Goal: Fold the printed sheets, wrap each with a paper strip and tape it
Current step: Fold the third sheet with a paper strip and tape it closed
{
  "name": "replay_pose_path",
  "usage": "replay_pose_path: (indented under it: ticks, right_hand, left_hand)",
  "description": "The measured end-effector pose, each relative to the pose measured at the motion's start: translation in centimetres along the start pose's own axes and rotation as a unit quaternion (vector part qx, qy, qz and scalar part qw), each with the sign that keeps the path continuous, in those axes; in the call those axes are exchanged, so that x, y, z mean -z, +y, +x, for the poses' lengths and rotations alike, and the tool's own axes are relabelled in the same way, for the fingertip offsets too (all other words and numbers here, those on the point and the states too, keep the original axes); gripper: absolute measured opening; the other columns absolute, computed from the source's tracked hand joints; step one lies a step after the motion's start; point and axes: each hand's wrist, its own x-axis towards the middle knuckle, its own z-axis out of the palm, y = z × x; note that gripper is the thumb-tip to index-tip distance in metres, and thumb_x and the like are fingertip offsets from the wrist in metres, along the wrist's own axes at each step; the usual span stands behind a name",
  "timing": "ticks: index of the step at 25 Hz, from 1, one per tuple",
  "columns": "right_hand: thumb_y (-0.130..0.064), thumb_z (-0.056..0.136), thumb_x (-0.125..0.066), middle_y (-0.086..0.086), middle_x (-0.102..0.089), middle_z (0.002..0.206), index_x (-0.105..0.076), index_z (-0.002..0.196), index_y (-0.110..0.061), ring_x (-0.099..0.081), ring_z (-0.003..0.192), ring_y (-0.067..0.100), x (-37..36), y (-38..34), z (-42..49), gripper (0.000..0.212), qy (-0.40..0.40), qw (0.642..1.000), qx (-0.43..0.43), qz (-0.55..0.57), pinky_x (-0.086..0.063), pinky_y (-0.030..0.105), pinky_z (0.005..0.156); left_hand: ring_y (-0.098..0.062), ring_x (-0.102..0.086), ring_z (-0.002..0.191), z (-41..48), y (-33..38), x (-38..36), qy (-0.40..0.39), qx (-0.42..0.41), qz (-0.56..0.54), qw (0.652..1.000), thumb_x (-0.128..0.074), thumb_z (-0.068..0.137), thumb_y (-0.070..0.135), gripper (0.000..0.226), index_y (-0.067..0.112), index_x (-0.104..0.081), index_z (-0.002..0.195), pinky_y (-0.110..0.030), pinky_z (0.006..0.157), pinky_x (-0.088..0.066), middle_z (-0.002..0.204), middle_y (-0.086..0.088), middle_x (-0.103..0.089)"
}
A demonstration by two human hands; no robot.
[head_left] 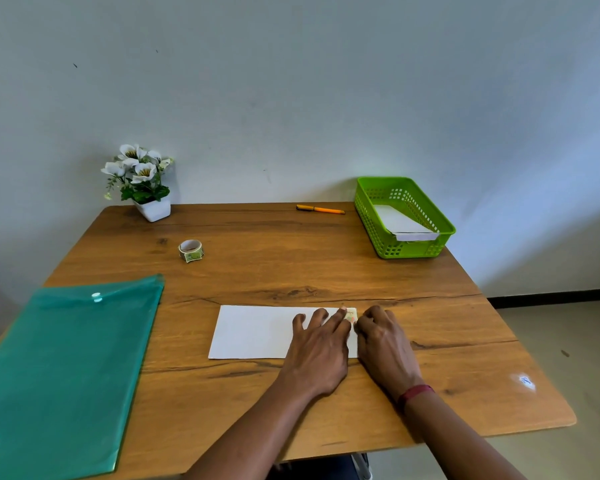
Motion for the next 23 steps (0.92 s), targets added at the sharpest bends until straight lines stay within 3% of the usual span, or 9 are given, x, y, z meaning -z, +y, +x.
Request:
replay_pose_path:
  ticks: [3,6,9,12,16,23]
  right_hand:
    - [-0.003,0.088,-0.058,0.005,-0.059,0.095,-0.068,0.098,-0.011,-0.056,0.084,0.022,-0.04,0.09,-0.03,0.017,0.000,1.000,-0.023,0.019,-0.052,0.034,0.070]
    - [-0.009,0.092,-0.052,0.005,-0.058,0.112,-0.063,0.123,-0.018,-0.055,0.095,0.021,-0.18,-0.06,0.05,0.034,-0.021,0.999,-0.040,-0.013,-0.054,0.032,0.075]
    - [-0.017,0.097,-0.047,0.004,-0.054,0.122,-0.058,0.132,-0.025,-0.052,0.102,0.022,-0.35,-0.06,0.25,0.037,-0.043,0.997,-0.037,-0.043,-0.054,0.033,0.079]
    - [-0.018,0.097,-0.050,0.004,-0.056,0.121,-0.061,0.128,-0.026,-0.053,0.100,0.023,-0.38,-0.16,0.08,0.034,-0.039,0.997,-0.033,-0.058,-0.053,0.034,0.079]
    - [-0.011,0.086,-0.068,0.004,-0.068,0.108,-0.073,0.108,-0.023,-0.058,0.090,0.022,-0.02,-0.35,-0.62,0.025,-0.001,0.998,-0.012,-0.054,-0.054,0.032,0.067]
    - [-0.009,0.086,-0.070,0.003,-0.072,0.105,-0.076,0.103,-0.016,-0.061,0.089,0.022,0.29,-0.64,-0.62,0.019,0.028,0.999,-0.025,-0.028,-0.056,0.032,0.068]
  left_hand:
    - [-0.023,-0.034,0.139,-0.12,0.01,0.03,0.009,0.007,-0.009,1.000,-0.035,0.097,0.031,0.042,0.024,-0.044,0.137,-0.055,0.109,-0.025,0.158,0.006,-0.035]
    - [-0.023,-0.033,0.140,-0.23,0.07,-0.02,0.010,0.010,-0.016,1.000,-0.035,0.096,0.030,0.045,0.024,-0.043,0.140,-0.054,0.110,-0.024,0.158,0.005,-0.035]
    - [-0.022,-0.033,0.140,-0.17,0.09,0.00,0.013,0.011,-0.020,1.000,-0.037,0.095,0.030,0.045,0.024,-0.042,0.139,-0.054,0.110,-0.024,0.158,0.006,-0.036]
    - [-0.022,-0.034,0.140,-0.16,0.07,-0.18,0.014,0.013,-0.020,1.000,-0.039,0.095,0.031,0.044,0.025,-0.043,0.139,-0.054,0.110,-0.025,0.158,0.006,-0.036]
    - [-0.022,-0.034,0.139,-0.07,-0.01,-0.35,0.016,0.015,-0.021,1.000,-0.038,0.096,0.031,0.046,0.028,-0.040,0.142,-0.054,0.110,-0.024,0.157,0.007,-0.037]
    - [-0.023,-0.038,0.138,-0.19,-0.11,-0.11,0.035,0.006,-0.051,0.998,-0.042,0.096,0.027,0.035,0.025,-0.051,0.130,-0.050,0.111,-0.027,0.154,0.003,-0.043]
